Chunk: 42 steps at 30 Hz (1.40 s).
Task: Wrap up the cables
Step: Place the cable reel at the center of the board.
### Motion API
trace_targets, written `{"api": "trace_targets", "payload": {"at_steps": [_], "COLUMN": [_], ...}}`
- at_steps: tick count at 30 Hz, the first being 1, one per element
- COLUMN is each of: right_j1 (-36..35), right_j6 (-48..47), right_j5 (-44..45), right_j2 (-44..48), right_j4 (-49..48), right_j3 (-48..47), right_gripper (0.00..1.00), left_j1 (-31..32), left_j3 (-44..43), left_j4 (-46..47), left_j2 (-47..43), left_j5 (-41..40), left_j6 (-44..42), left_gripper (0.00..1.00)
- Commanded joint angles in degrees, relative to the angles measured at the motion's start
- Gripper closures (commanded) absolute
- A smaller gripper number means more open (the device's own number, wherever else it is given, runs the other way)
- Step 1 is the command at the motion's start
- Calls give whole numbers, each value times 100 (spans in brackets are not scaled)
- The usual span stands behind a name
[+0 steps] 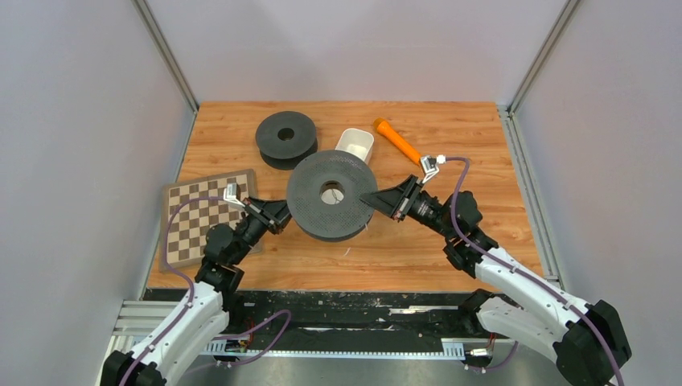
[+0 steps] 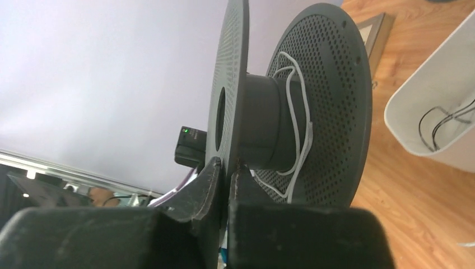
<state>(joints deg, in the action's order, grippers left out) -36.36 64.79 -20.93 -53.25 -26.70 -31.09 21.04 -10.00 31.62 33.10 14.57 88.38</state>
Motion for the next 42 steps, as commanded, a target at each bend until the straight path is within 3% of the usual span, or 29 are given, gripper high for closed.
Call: {"api": "trace_targets", "payload": {"at_steps": [1, 7, 13, 22, 28, 33, 38, 40, 42], "right_j1": [334, 977, 2042, 5214, 6870, 7291, 7386, 7416, 7472], "right_j6": [571, 1062, 1514, 1290, 548, 38, 267, 152, -237], "right_j5": [367, 596, 75, -1505, -2213, -2543, -3168, -3167, -3183], "right_j2": [261, 535, 494, 393, -634, -1737, -3092, -3407, -3579], "right_j4": [-668, -908, -1171, -907, -1019, -1197, -2271, -2242, -1668], "right_j3": [301, 572, 754, 1283, 1135, 696, 426, 355, 181], "right_gripper": [100, 100, 100, 100, 100, 100, 100, 100, 91], "left_j1": [21, 23, 17, 17, 18, 12, 21, 12, 9], "left_j3": [124, 201, 262, -71, -859, -1671, -2071, -2199, -2335], "left_j4": [733, 293, 10, -1041, -2714, -3695, -4164, -4279, -4437], "left_j2": [-118, -452, -721, -1254, -1166, -685, -347, -248, -140], "left_j5": [61, 10, -18, -136, -154, -114, -124, -133, -140], "left_j6": [131, -64, -173, -951, -2264, -3410, -4165, -4391, -4677], "left_gripper": [93, 71, 61, 58, 56, 55, 54, 54, 54]}}
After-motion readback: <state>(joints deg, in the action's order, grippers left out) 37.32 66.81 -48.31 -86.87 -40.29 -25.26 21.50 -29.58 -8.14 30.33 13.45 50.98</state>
